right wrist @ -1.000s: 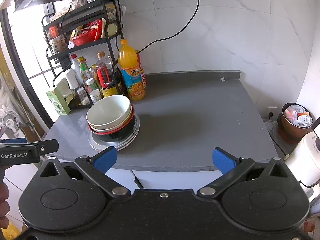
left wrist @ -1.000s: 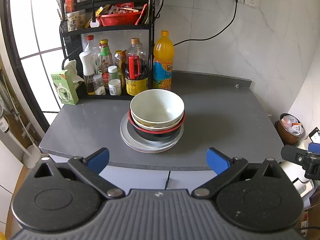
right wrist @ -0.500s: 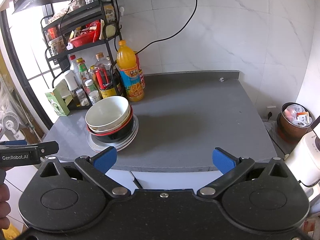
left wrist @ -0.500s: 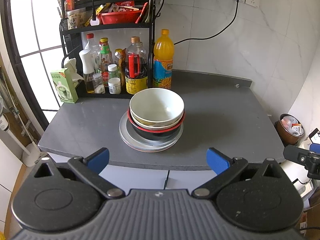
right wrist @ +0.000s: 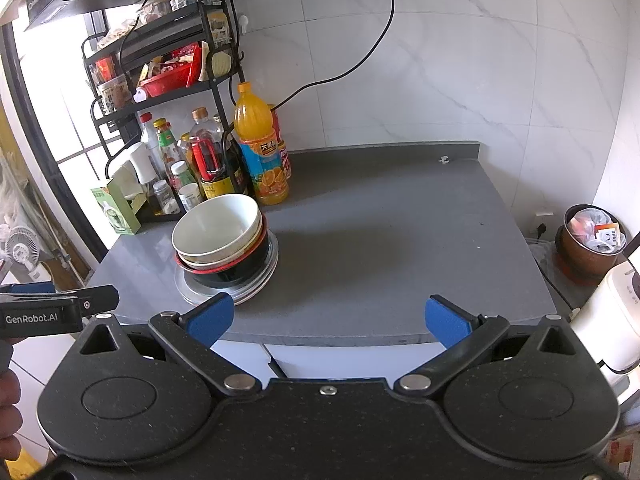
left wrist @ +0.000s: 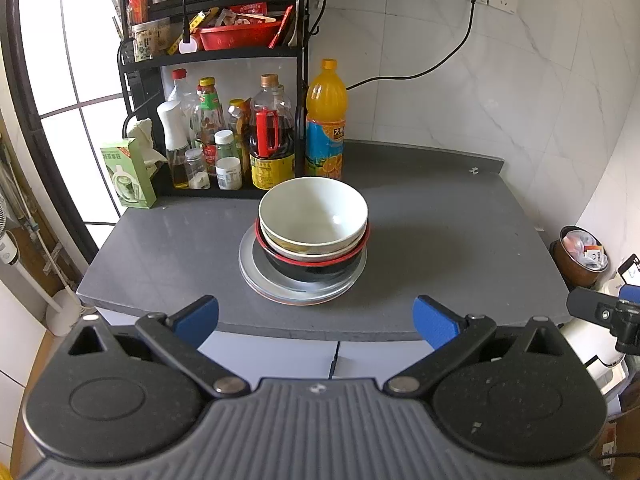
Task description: Organize plates and bowls
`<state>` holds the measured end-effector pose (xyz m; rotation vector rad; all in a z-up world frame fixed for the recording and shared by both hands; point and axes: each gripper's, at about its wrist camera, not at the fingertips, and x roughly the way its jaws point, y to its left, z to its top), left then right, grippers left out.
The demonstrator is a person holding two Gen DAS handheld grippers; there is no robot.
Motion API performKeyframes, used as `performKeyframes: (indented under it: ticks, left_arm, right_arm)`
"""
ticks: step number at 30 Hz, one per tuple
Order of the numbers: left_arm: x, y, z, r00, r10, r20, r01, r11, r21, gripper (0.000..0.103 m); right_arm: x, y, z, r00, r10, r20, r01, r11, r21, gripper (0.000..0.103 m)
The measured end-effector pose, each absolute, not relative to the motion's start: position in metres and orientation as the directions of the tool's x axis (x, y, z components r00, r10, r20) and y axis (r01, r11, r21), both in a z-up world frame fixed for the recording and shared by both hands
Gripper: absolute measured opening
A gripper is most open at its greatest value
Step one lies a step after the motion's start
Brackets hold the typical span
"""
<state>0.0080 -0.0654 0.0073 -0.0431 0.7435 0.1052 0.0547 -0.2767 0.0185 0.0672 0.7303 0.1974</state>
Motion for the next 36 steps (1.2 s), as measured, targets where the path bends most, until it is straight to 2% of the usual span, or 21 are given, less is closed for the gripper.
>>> performKeyframes:
  ticks: [28,36]
  left_arm:
    - [0.0152,-0.0670,0.0089,0.725,0.086,-0.684,-0.103,0.995,0.015,0.102]
    - [0.0174,-0.0678,0.0086,0.719,0.079,-0.691,-0.100,0.995,0.010,0.102]
  right_arm:
    - [0.0604,-0.2817,0.0156,0.733,0.200,-0.650,-0.124,0.979,0.160,0.103]
    - [0.0634,-0.2822,0.0136,0.701,0.208,-0.682,-0.105,0.976,0.190,0.103]
